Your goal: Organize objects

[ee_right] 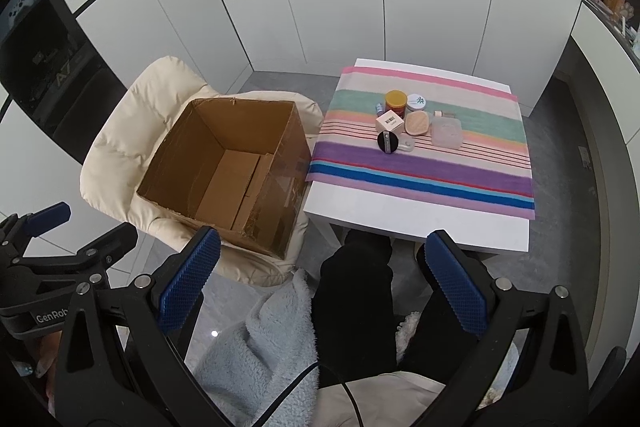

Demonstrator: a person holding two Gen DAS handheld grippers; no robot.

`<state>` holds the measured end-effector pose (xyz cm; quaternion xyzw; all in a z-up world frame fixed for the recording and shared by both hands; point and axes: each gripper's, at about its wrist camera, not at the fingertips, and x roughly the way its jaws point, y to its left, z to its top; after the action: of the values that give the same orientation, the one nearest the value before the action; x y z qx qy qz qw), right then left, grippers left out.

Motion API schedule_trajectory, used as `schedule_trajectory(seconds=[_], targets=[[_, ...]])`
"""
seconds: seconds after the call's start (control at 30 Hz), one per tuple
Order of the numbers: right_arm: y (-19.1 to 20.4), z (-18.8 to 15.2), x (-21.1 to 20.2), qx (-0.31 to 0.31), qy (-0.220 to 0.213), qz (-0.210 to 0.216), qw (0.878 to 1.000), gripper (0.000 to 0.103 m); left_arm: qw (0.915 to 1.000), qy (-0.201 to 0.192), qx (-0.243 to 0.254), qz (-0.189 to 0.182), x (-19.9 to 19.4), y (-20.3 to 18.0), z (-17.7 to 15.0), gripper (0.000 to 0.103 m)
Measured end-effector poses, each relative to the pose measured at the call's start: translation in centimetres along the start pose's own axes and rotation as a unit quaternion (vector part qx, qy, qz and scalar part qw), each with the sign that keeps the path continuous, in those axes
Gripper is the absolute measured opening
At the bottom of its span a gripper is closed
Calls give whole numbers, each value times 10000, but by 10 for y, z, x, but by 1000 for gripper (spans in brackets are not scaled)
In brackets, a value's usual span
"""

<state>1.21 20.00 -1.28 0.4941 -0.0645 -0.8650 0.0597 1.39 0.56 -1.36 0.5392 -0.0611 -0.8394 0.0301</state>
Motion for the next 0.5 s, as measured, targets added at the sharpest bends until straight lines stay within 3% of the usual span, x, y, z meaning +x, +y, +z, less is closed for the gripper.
schedule_trajectory(seconds=[0.5], targets=[[-17, 0, -11, 44, -83, -74, 9999, 103, 9999, -54, 94, -107, -7, -21, 0, 103]])
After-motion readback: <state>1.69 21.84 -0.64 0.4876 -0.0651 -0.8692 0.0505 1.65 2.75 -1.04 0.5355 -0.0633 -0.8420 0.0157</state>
